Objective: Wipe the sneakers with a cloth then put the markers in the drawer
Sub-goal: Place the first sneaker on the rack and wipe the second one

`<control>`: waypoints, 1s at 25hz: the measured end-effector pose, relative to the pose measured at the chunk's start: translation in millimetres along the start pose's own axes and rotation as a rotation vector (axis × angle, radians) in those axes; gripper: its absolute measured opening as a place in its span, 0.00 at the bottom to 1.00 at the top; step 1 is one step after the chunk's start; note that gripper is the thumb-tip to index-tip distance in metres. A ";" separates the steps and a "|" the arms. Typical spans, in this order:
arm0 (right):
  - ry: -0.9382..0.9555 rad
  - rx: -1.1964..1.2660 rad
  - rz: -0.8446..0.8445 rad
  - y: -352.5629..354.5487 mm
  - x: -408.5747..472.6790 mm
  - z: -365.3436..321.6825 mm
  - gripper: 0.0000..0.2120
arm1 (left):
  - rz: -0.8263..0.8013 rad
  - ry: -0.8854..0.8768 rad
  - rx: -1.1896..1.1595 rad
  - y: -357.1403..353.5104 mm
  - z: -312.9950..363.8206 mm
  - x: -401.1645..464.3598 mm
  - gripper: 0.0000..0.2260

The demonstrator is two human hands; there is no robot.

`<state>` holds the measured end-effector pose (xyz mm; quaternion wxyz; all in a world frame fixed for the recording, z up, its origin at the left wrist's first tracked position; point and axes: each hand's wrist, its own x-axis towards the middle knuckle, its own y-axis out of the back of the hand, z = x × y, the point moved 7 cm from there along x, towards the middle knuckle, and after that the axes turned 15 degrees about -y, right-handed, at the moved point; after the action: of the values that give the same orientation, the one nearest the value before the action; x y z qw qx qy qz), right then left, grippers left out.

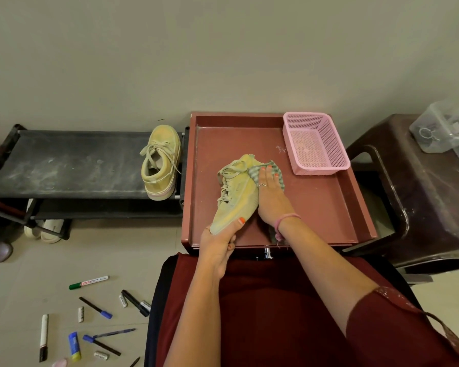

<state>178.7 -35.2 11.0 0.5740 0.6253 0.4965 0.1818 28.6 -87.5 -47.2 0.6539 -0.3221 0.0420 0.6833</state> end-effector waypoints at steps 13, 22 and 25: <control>0.159 -0.035 0.009 -3.6 -35.9 -3.0 0.37 | -0.011 0.016 0.004 -1.4 -1.4 -2.9 0.13; 0.168 -0.085 0.014 -3.5 -24.7 -1.8 0.39 | -0.082 -0.067 0.156 -2.2 6.2 -2.8 0.09; 0.303 -0.079 0.006 -11.0 -72.3 -2.3 0.41 | -0.094 -0.115 0.194 -3.7 11.0 -5.2 0.13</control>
<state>140.4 -95.6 26.5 0.5162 0.5692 0.5680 0.2948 27.5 -86.3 -34.6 0.7146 -0.2194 0.0552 0.6619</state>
